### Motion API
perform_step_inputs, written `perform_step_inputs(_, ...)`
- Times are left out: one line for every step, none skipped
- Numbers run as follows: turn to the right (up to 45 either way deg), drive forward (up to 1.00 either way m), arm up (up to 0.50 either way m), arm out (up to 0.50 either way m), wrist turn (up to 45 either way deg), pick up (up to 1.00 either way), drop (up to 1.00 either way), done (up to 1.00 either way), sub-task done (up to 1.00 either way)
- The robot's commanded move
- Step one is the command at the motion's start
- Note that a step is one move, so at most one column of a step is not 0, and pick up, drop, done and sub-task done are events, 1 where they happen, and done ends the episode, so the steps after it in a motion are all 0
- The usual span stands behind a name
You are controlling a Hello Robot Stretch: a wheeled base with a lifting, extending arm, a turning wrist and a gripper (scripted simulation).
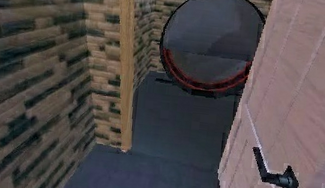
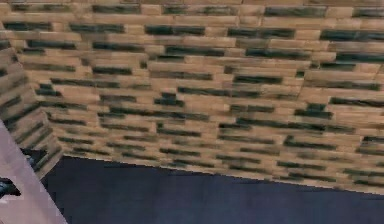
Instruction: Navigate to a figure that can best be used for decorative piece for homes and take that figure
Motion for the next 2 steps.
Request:
perform_step_inputs(0.0, 0.70, 0.00, 0.00, 0.0, 0.00, 0.00, 0.00, 0.00)
perform_step_inputs(6.0, 0.00, 0.00, 0.00, 0.0, 0.00, 0.00, 0.00, 0.00)
